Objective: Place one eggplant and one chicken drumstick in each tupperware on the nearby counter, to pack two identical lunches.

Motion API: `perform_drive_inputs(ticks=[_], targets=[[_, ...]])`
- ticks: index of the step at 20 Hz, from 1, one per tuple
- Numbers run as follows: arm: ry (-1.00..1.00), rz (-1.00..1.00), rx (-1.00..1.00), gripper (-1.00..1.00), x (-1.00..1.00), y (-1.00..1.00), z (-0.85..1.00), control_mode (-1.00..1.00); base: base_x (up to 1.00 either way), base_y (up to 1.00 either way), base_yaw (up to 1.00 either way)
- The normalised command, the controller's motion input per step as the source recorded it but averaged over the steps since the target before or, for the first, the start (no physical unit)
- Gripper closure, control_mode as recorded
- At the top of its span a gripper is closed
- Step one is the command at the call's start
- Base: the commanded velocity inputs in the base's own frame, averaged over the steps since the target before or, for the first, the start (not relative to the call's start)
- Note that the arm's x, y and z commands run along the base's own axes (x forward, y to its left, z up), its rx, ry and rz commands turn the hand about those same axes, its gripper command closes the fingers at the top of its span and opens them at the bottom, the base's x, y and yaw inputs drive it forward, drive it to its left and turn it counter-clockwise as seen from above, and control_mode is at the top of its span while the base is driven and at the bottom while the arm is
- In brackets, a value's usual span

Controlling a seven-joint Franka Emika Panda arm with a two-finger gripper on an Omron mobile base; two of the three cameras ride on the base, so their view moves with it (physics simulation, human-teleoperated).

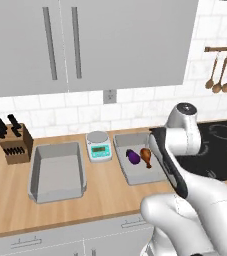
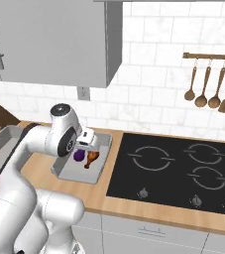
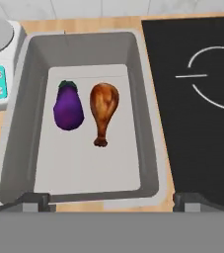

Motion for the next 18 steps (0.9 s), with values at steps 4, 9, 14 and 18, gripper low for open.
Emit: perform_drive_inputs(ticks=[4, 9, 14, 18], targets=[[-0.09, 0.0, 0.0, -1.0, -0.73, 0.0, 0.61, -1.0, 0.0, 0.0, 0.0], [-0.15, 0.0, 0.0, -1.0, -0.8, 0.0, 0.61, -1.0, 0.0, 0.0, 0.0], [-0.11, 0.0, 0.0, -1.0, -0.68, 0.01, 0.76, -1.0, 0.0, 0.0, 0.0], [-0.05, 0.0, 0.0, -1.0, -0.61, 0.0, 0.47, 1.0, -0.25, 0.0, 0.0]])
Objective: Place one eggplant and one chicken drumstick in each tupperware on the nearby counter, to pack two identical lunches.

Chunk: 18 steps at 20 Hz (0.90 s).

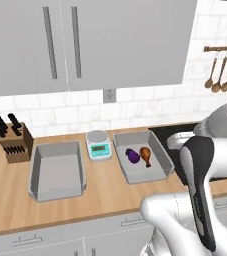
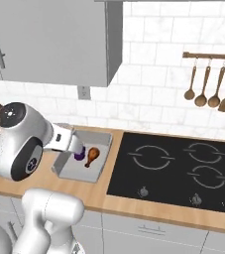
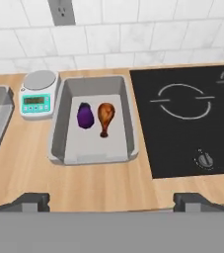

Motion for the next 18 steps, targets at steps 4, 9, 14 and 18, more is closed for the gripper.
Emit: perform_drive_inputs(ticks=[4, 9, 14, 18], targets=[[0.0, 0.0, 0.0, -1.0, 0.0, 0.0, 0.0, 1.0, -1.0, 0.0, 0.0], [0.0, 0.0, 0.0, -1.0, 0.0, 0.0, 0.0, 1.0, -1.0, 0.0, 0.0], [0.0, 0.0, 0.0, -1.0, 0.0, 0.0, 0.0, 1.0, -1.0, 0.06, 0.0], [0.0, 0.0, 0.0, -1.0, 0.0, 0.0, 0.0, 1.0, -1.0, 0.63, 0.0]])
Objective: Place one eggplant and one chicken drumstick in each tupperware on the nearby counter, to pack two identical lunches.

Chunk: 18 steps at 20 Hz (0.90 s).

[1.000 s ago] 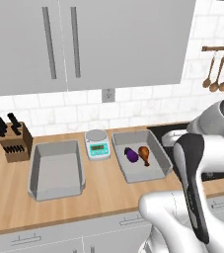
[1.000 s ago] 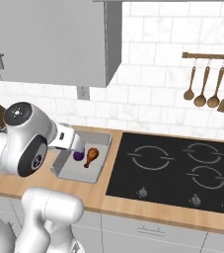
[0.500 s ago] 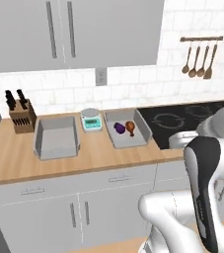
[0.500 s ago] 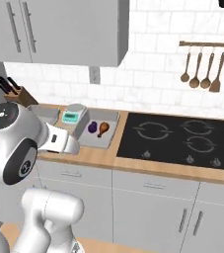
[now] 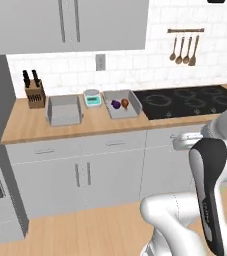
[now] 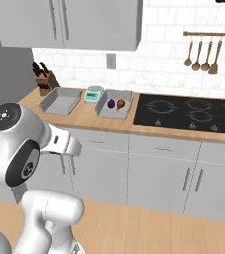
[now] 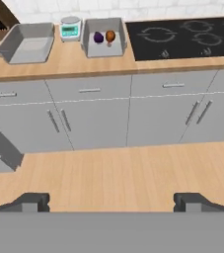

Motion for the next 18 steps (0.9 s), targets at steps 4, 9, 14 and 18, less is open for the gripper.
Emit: perform_drive_inputs(ticks=[4, 9, 14, 18], targets=[[0.0, 0.0, 0.0, -1.0, 0.0, 0.0, 0.0, 1.0, -1.0, 1.0, 0.01], [0.0, 0.0, 0.0, -1.0, 0.0, 0.0, 0.0, 1.0, -1.0, 1.0, 0.02], [0.0, 0.0, 0.0, -1.0, 0.0, 0.0, 0.0, 1.0, -0.22, 0.79, 0.66], [0.0, 0.0, 0.0, -1.0, 0.0, 0.0, 0.0, 1.0, 0.0, 0.15, 0.99]])
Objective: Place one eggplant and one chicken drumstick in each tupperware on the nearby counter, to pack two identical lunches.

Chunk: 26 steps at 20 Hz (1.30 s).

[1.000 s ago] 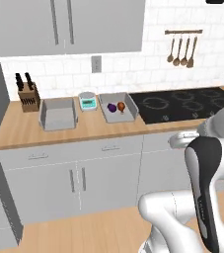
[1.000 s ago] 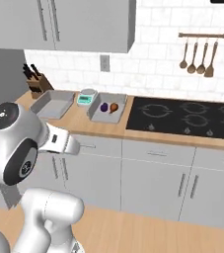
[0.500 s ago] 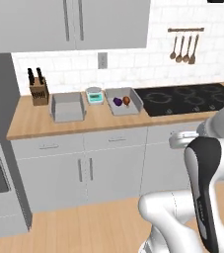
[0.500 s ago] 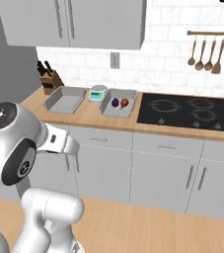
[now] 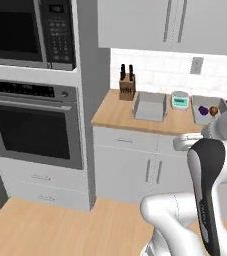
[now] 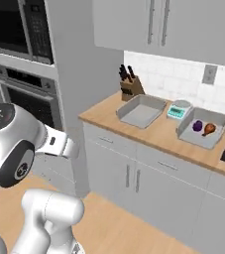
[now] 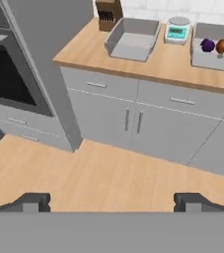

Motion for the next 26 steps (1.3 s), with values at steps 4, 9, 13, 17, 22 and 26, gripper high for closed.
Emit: perform_drive_inputs(ticks=[4, 9, 13, 17, 22, 26], targets=[[0.0, 0.0, 0.0, -1.0, 0.0, 0.0, 0.0, 1.0, 0.0, 0.11, 1.0], [0.0, 0.0, 0.0, -1.0, 0.0, 0.0, 0.0, 1.0, 0.0, 0.16, 1.0], [0.0, 0.0, 0.0, -1.0, 0.0, 0.0, 0.0, 1.0, 0.0, 0.06, 1.0], [0.0, 0.0, 0.0, -1.0, 0.0, 0.0, 0.0, 1.0, 0.03, 0.01, 0.99], [0.0, 0.0, 0.0, -1.0, 0.0, 0.0, 0.0, 1.0, 0.87, 0.17, 0.51], [0.0, 0.0, 0.0, -1.0, 0.0, 0.0, 0.0, 1.0, 1.0, 0.25, 0.04]])
